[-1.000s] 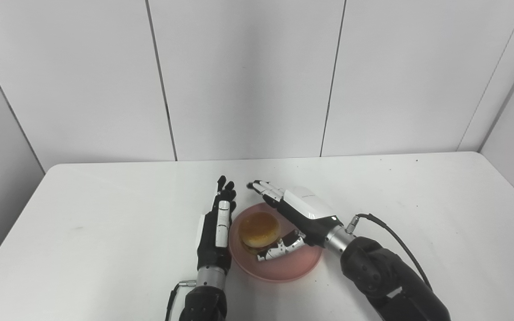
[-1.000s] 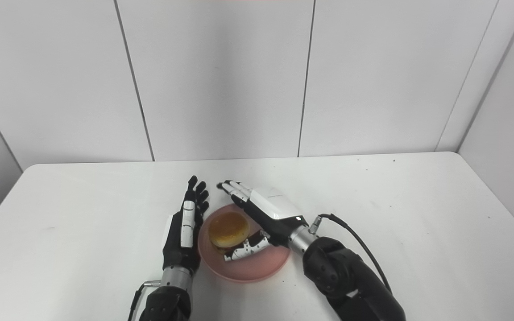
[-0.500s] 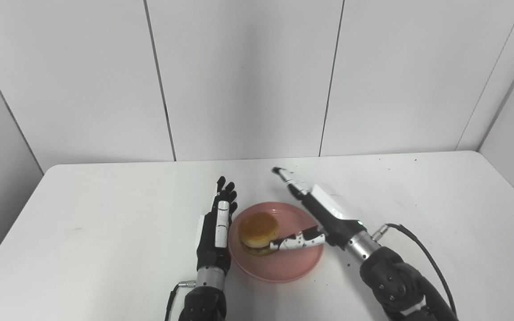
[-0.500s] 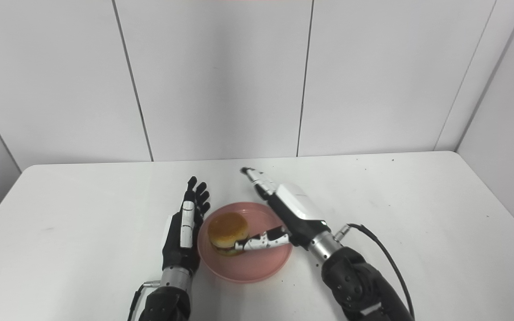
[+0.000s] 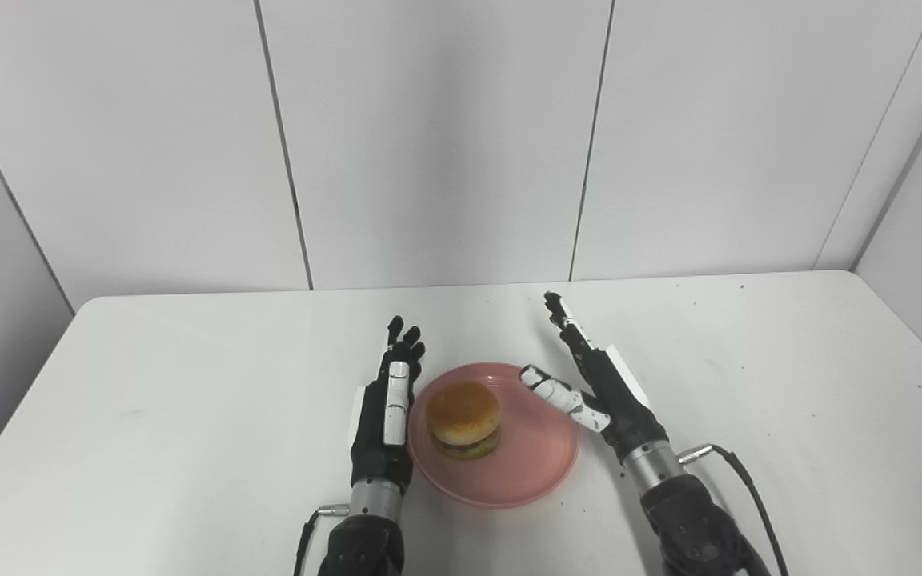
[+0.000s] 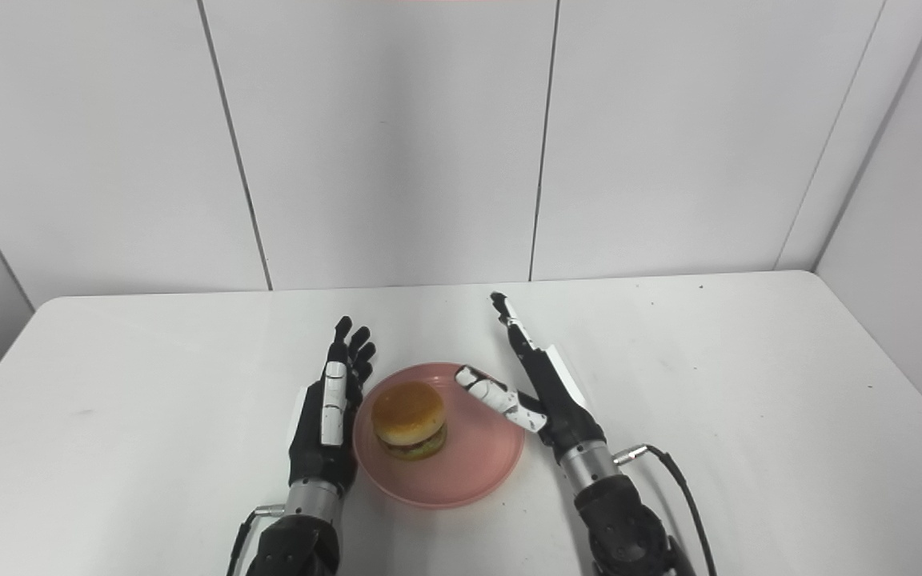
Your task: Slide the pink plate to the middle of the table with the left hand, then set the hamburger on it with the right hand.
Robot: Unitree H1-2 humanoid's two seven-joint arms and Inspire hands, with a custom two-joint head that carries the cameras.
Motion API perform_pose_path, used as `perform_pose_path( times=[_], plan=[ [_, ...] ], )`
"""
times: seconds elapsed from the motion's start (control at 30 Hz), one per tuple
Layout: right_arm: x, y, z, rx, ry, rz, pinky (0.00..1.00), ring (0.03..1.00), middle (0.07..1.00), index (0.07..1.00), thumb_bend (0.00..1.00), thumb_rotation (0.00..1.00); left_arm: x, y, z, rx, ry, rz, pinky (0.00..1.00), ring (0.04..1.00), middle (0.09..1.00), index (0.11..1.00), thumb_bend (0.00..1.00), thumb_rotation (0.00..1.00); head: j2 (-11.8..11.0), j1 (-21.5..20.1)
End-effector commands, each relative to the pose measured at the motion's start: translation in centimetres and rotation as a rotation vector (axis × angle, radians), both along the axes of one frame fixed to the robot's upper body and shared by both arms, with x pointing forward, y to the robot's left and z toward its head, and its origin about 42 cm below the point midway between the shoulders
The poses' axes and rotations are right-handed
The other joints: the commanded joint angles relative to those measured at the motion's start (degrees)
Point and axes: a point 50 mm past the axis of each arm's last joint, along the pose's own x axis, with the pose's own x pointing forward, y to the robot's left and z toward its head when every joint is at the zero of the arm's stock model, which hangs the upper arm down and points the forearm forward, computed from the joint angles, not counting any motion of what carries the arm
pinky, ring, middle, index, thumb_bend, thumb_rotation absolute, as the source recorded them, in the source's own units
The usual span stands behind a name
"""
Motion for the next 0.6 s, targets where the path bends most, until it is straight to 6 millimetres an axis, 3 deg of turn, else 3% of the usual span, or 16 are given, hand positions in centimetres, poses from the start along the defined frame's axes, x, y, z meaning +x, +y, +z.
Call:
perform_pose_path(
  times=[0.0, 0.2, 0.57],
  plan=[
    [1.0, 0.5, 1.6, 0.098, -0.056, 0.01, 1.0, 1.0, 1.0, 1.0, 0.62, 0.84, -1.9, 1.3, -3.5, 0.0, 0.092, 0.024, 1.0, 0.958, 0.957, 0.97, 0.72, 1.0, 0.0, 0.0],
    [1.3, 0.9, 0.5, 0.271, 0.004, -0.014, 1.0, 1.0, 1.0, 1.0, 0.59, 0.84, -2.0, 1.5, -3.5, 0.003, 0.08, 0.022, 1.0, 0.967, 0.965, 0.978, 0.72, 1.0, 0.2, -0.8],
    [0.8, 1.2, 0.5, 0.372, 0.056, -0.027, 1.0, 1.0, 1.0, 1.0, 0.51, 0.88, -2.0, 1.8, -3.4, 0.051, 0.073, 0.018, 1.0, 0.971, 0.973, 0.989, 0.71, 1.0, 0.4, -1.2]
  ],
)
